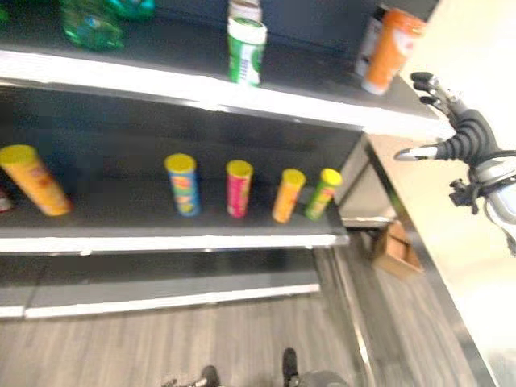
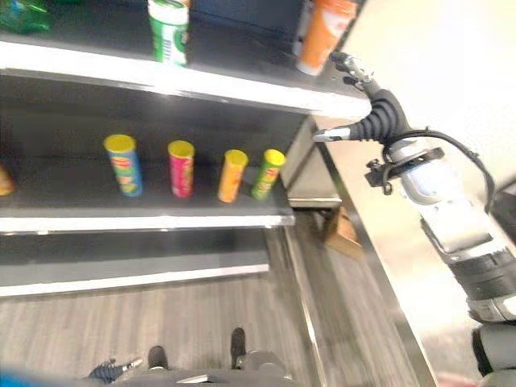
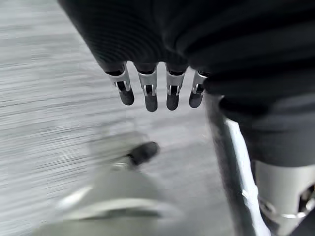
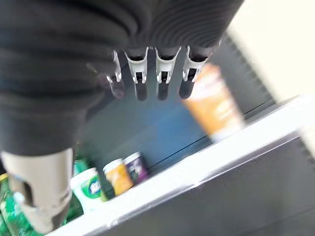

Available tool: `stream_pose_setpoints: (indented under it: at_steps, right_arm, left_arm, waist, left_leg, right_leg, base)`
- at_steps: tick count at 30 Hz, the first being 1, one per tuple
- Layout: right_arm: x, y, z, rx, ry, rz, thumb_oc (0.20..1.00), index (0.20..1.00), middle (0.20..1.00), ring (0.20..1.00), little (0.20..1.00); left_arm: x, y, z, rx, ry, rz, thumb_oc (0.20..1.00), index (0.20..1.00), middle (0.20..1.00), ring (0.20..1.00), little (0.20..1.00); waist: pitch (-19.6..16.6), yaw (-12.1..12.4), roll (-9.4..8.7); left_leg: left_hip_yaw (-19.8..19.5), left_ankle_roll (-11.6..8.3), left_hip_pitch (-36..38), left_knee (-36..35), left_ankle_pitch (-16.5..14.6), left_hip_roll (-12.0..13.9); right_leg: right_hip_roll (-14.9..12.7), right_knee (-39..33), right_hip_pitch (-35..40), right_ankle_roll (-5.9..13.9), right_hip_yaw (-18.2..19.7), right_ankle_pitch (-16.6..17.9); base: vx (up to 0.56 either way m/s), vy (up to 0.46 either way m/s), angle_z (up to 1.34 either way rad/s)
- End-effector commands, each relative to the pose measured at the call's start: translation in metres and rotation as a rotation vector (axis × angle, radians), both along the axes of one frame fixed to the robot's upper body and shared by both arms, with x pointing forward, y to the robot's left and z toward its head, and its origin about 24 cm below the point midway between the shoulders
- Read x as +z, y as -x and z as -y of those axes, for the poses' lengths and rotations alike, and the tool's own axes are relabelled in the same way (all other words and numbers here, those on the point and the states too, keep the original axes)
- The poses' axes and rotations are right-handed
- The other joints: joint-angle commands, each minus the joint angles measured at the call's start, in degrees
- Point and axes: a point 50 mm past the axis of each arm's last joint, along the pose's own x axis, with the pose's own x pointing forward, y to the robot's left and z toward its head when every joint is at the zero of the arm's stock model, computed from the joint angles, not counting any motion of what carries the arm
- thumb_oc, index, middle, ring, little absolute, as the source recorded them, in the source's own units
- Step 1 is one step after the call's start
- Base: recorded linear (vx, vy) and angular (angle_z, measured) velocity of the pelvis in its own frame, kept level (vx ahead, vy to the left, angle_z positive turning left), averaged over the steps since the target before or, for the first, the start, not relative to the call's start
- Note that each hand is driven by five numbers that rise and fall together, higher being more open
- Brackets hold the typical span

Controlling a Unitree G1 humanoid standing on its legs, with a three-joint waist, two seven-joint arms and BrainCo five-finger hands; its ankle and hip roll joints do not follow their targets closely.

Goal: Put the goods on the table back onto the shelves and tidy them up.

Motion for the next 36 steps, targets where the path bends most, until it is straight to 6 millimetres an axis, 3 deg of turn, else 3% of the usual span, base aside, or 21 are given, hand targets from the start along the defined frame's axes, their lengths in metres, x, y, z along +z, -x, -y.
stream_pose_setpoints:
  at_steps: [1, 5, 10, 12, 14, 16, 17, 18, 19, 20, 22, 23, 24, 25, 26, 27, 28, 29, 30, 32, 36]
  right_arm:
    - [0.032, 0.012, 0.031, -0.058, -0.115, 0.133, 1.0, 1.0, 1.0, 1.0, 1.0]
    - [0.028, 0.03, 0.067, -0.23, -0.167, 0.175, 1.0, 1.0, 1.0, 1.0, 1.0]
    - [0.017, 0.077, 0.13, -0.638, -0.225, 0.286, 1.0, 1.0, 1.0, 1.0, 1.0]
    - [0.014, 0.084, 0.135, -0.675, -0.244, 0.299, 1.0, 1.0, 1.0, 1.0, 1.0]
    - [0.021, 0.1, 0.15, -0.736, -0.309, 0.369, 1.0, 1.0, 1.0, 1.0, 1.0]
    - [0.024, 0.101, 0.151, -0.729, -0.318, 0.382, 1.0, 1.0, 1.0, 1.0, 1.0]
    - [0.034, 0.106, 0.153, -0.722, -0.336, 0.434, 1.0, 1.0, 1.0, 1.0, 1.0]
    - [0.041, 0.112, 0.156, -0.728, -0.341, 0.471, 1.0, 1.0, 1.0, 1.0, 1.0]
    - [0.042, 0.113, 0.157, -0.729, -0.34, 0.473, 1.0, 1.0, 1.0, 1.0, 1.0]
    - [0.053, 0.12, 0.158, -0.734, -0.329, 0.523, 1.0, 1.0, 1.0, 1.0, 1.0]
    - [0.058, 0.121, 0.158, -0.731, -0.327, 0.54, 1.0, 1.0, 1.0, 1.0, 1.0]
    - [0.062, 0.116, 0.154, -0.691, -0.348, 0.557, 1.0, 1.0, 1.0, 1.0, 1.0]
    - [0.063, 0.115, 0.154, -0.687, -0.349, 0.559, 1.0, 1.0, 1.0, 1.0, 1.0]
    - [0.059, 0.109, 0.153, -0.65, -0.374, 0.537, 1.0, 1.0, 1.0, 1.0, 1.0]
    - [0.054, 0.105, 0.153, -0.625, -0.401, 0.51, 1.0, 1.0, 1.0, 1.0, 1.0]
    - [0.042, 0.098, 0.154, -0.579, -0.478, 0.468, 1.0, 1.0, 1.0, 1.0, 1.0]
    - [0.034, 0.091, 0.152, -0.541, -0.516, 0.431, 1.0, 1.0, 1.0, 1.0, 1.0]
    - [0.034, 0.09, 0.152, -0.54, -0.517, 0.431, 1.0, 1.0, 1.0, 1.0, 1.0]
    - [0.021, 0.078, 0.146, -0.486, -0.541, 0.353, 1.0, 1.0, 1.0, 1.0, 1.0]
    - [0.0, 0.068, 0.142, -0.468, -0.517, 0.218, 1.0, 1.0, 1.0, 1.0, 1.0]
    - [-0.013, 0.056, 0.131, -0.438, -0.437, 0.097, 1.0, 1.0, 1.0, 1.0, 1.0]
  left_arm:
    - [0.0, -0.003, 0.004, -0.085, 0.016, -0.006, 1.0, 1.0, 1.0, 1.0, 1.0]
    - [0.002, -0.006, 0.004, -0.083, 0.023, 0.015, 1.0, 1.0, 1.0, 1.0, 1.0]
    - [0.005, 0.006, -0.009, 0.024, 0.018, 0.036, 1.0, 1.0, 1.0, 1.0, 1.0]
    - [0.005, 0.005, -0.009, 0.032, 0.02, 0.043, 1.0, 1.0, 1.0, 1.0, 1.0]
    - [0.005, 0.012, -0.012, 0.046, 0.012, 0.032, 1.0, 1.0, 1.0, 1.0, 1.0]
    - [0.005, 0.012, -0.01, 0.039, 0.019, 0.031, 1.0, 1.0, 1.0, 1.0, 1.0]
    - [0.004, 0.013, -0.01, 0.042, 0.023, 0.033, 1.0, 1.0, 1.0, 1.0, 1.0]
    - [0.004, 0.014, -0.009, 0.047, 0.029, 0.032, 1.0, 1.0, 1.0, 1.0, 1.0]
    - [0.003, 0.013, -0.008, 0.044, 0.031, 0.032, 1.0, 1.0, 1.0, 1.0, 1.0]
    - [0.002, 0.015, -0.006, 0.058, 0.039, 0.029, 1.0, 1.0, 1.0, 1.0, 1.0]
    - [0.001, 0.014, -0.003, 0.057, 0.046, 0.031, 1.0, 1.0, 1.0, 1.0, 1.0]
    - [0.0, 0.008, 0.003, 0.045, 0.057, 0.043, 1.0, 1.0, 1.0, 1.0, 1.0]
    - [0.0, 0.007, 0.003, 0.049, 0.058, 0.046, 1.0, 1.0, 1.0, 1.0, 1.0]
    - [0.0, 0.002, 0.006, 0.051, 0.068, 0.063, 1.0, 1.0, 1.0, 1.0, 1.0]
    - [0.0, -0.002, 0.007, 0.058, 0.077, 0.076, 1.0, 1.0, 1.0, 1.0, 1.0]
    - [-0.001, -0.003, 0.011, 0.052, 0.084, 0.074, 1.0, 1.0, 1.0, 1.0, 1.0]
    - [-0.001, -0.004, 0.011, 0.043, 0.085, 0.075, 1.0, 1.0, 1.0, 1.0, 1.0]
    - [-0.001, -0.004, 0.011, 0.043, 0.085, 0.076, 1.0, 1.0, 1.0, 1.0, 1.0]
    - [-0.003, -0.006, 0.017, 0.017, 0.099, 0.07, 1.0, 1.0, 1.0, 1.0, 1.0]
    - [-0.003, -0.004, 0.018, -0.052, 0.097, 0.042, 1.0, 1.0, 1.0, 1.0, 1.0]
    - [-0.003, -0.001, 0.017, -0.072, 0.1, 0.036, 1.0, 1.0, 1.0, 1.0, 1.0]
  waist:
    - [-0.76, -0.16, 2.49]
    - [-2.37, -1.45, 3.34]
    - [-4.87, -1.37, 3.12]
    - [-4.79, -1.07, 3.3]
    - [-5.15, -1.03, 3.46]
    - [-5.1, -0.67, 3.67]
    - [-5.13, -0.64, 4.03]
    - [-5.14, -0.96, 4.3]
    - [-5.1, -0.88, 4.53]
    - [-5.18, -1.58, 5.36]
    - [-4.95, -1.86, 6.02]
    - [-3.88, -1.0, 6.73]
    - [-3.71, -1.3, 6.75]
    - [-2.7, -0.56, 6.48]
    - [-2.29, -0.05, 6.3]
    - [-2.03, 0.46, 6.57]
    - [-1.89, 0.62, 6.69]
    - [-1.94, 0.55, 6.66]
    - [-1.78, 0.73, 7.55]
    - [-2.36, -0.23, 8.73]
    - [-2.2, -0.71, 9.67]
  left_leg:
    - [2.04, -1.87, 1.92, 0.69, -6.46, 2.59]
    - [4.32, -2.29, 1.8, 0.69, -7.33, 4.24]
    - [9.82, -3.52, 1.23, 1.11, -5.84, 7.01]
    - [9.93, -3.84, 1.24, 1.14, -5.49, 7.44]
    - [11.9, -5.24, 2.23, 1.15, -4.47, 8.33]
    - [12.22, -5.92, 2.46, 1.14, -3.8, 9.02]
    - [12.49, -7.07, 2.63, 1.08, -2.64, 10.45]
    - [12.12, -7.89, 2.66, 1.07, -1.62, 11.4]
    - [12.02, -8.12, 2.64, 1.06, -1.42, 11.67]
    - [11.78, -9.06, 2.84, 1.11, -0.46, 13.1]
    - [11.39, -9.21, 2.96, 1.18, -0.29, 13.58]
    - [7.15, -9.34, 2.36, 1.63, 0.3, 12.67]
    - [6.95, -9.34, 2.28, 1.81, 0.23, 12.69]
    - [3.17, -8.54, 0.12, 3.2, 0.42, 11.18]
    - [-1.7, -7.92, -1.22, 3.69, -1.03, 8.97]
    - [-8.38, -6.6, -1.5, 4.03, -4.62, 4.92]
    - [-11.25, -5.59, -1.91, 4.72, -6.17, 2.51]
    - [-11.29, -5.57, -2.01, 4.76, -6.15, 2.47]
    - [-14.71, -4.76, -1.87, 4.31, -6.79, 0.21]
    - [-12.98, -4.25, 0.11, 2.42, -6.36, -0.81]
    - [-8.71, -3.82, 2.58, 0.69, -6.42, -0.96]
  right_leg:
    - [-3.01, 5.29, -0.99, -0.28, -1.97, -3.12]
    - [-4.86, 8.34, 0.26, 0.36, -4.29, -4.59]
    - [-10.26, 7.57, 2.08, 1.71, -8.43, 1.91]
    - [-10.22, 7.07, 1.55, 1.71, -8.57, 2.75]
    - [-9.37, 2.71, 2.67, 1.71, -10.67, 0.98]
    - [-8.5, 1.03, 3.29, 1.71, -10.86, 0.43]
    - [-6.52, -1.63, 4.26, 1.34, -10.82, -3.85]
    - [-5.27, -2.08, 4.52, 0.9, -10.48, -5.66]
    - [-5.0, -2.05, 4.56, 0.71, -10.58, -5.86]
    - [-2.63, -2.24, 4.63, -0.51, -9.85, -8.14]
    - [-1.71, -2.24, 4.57, -1.03, -9.54, -9.17]
    - [-0.56, -2.24, 4.67, -1.88, -8.36, -10.56]
    - [-0.59, -2.24, 4.78, -1.91, -8.48, -10.62]
    - [-0.44, -2.24, 4.35, -2.72, -8.33, -10.18]
    - [-0.36, -2.24, 4.11, -3.03, -7.41, -10.06]
    - [-0.08, -2.24, 4.24, -3.55, -5.62, -9.87]
    - [-0.14, -2.24, 3.86, -3.61, -4.79, -9.5]
    - [-0.18, -2.24, 3.79, -3.6, -4.81, -9.49]
    - [0.36, -2.13, 3.66, -4.11, -3.24, -9.13]
    - [-0.27, -1.79, 4.26, -3.72, -2.72, -9.21]
    - [-1.45, -0.42, 2.88, -2.74, -0.81, -8.63]
  base:
    - [-0.09, -0.034, -0.65]
    - [-0.04, -0.018, -0.42]
    - [-0.06, -0.242, -1.25]
    - [-0.02, -0.182, -0.61]
    - [-0.02, -0.308, -0.44]
    - [-0.01, -0.235, -0.67]
    - [0.0, -0.33, -0.48]
    - [0.02, -0.275, -0.26]
    - [0.03, -0.292, -0.03]
    - [0.02, -0.21, 0.02]
    - [-0.01, -0.165, -0.01]
    - [-0.03, -0.098, -0.07]
    - [-0.12, -0.126, -0.16]
    - [-0.13, -0.09, -0.45]
    - [-0.1, -0.115, -0.44]
    - [-0.01, -0.043, -0.68]
    - [0.02, -0.011, -0.85]
    - [0.01, 0.073, -1.11]
    - [0.05, 0.111, -0.68]
    - [0.11, 0.197, -0.11]
    - [0.05, 0.125, -0.23]
